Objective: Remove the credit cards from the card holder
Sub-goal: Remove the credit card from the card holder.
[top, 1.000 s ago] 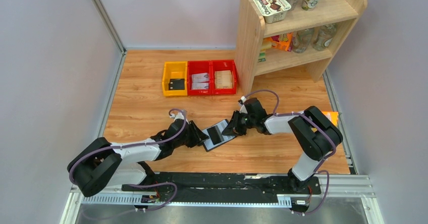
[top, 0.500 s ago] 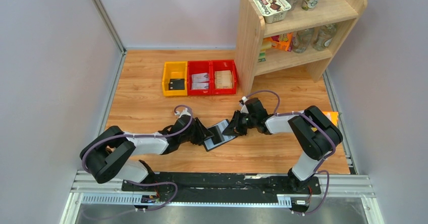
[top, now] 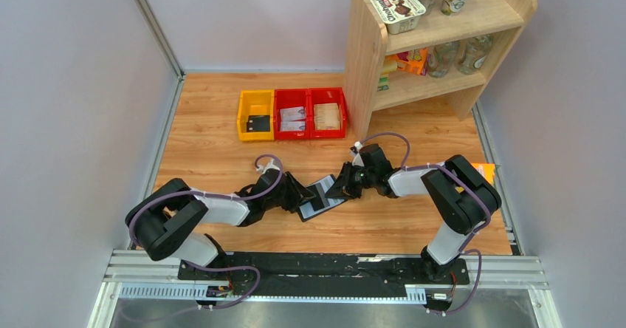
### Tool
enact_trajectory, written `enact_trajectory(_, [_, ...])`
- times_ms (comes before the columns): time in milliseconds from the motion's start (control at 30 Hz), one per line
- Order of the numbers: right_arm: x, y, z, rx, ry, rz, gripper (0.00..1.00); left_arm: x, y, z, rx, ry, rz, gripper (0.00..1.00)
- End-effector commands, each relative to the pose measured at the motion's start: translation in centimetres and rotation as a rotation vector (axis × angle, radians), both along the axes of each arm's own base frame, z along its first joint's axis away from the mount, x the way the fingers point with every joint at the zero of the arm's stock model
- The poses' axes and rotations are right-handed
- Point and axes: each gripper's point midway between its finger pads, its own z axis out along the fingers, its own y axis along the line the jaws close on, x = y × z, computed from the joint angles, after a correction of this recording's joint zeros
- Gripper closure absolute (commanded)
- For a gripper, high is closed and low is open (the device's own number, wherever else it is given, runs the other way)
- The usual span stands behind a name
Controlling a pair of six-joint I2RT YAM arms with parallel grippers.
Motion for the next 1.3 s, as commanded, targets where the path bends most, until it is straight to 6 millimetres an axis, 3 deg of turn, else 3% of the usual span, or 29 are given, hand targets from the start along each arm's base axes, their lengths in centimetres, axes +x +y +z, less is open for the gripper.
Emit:
enact_trajectory(0, [-1.7, -3.0, -4.5, -0.162, 0.091, -0.045, 0.82, -0.3, 0.3, -1.1, -0.06, 0.0, 0.036, 0.62])
enact_trajectory(267, [-1.7, -3.0, -4.6, -0.157, 0.092, -0.041, 0.82, 0.4, -0.6, 1.1, -0.192, -0.118, 0.029, 0.77])
enact_trajectory(633, [-1.7, -2.9, -4.5, -0.153, 0.089, -0.039, 0.82, 1.2, -2.3, 3.8, -0.229, -0.241, -0.054, 0.85])
enact_trajectory(867, [-1.7, -2.9, -4.4, -0.151, 0.085, -0.037, 0.82, 1.1, -2.4, 3.3, -0.225, -0.247, -0.067, 0.85])
enact_trajectory(967, [-1.7, -2.9, -4.4, -0.151, 0.086, -0.039, 0.82, 1.1, -2.1, 3.3, -0.222, -0.251, -0.061, 1.0])
enact_trajectory(1167, [-1.5, -2.8, -4.1, -0.146, 0.078, -0.039, 0.82, 0.3, -0.7, 2.7, -0.153, -0.261, -0.069, 1.0])
enact_trajectory(1200, [-1.4, -2.8, -3.9, -0.145, 0.074, -0.041, 0.82, 0.0, -0.3, 1.8, -0.111, -0.235, -0.077, 1.0])
enact_trajectory(1233, [-1.2, -2.7, -3.6, -0.139, 0.065, -0.04, 0.82, 0.0, -0.2, 2.5, -0.102, -0.265, -0.088, 1.0])
enact_trajectory(1267, [-1.1, -2.6, -3.3, -0.137, 0.056, -0.038, 0.81, -0.4, 0.3, 1.7, -0.057, -0.239, -0.096, 1.0])
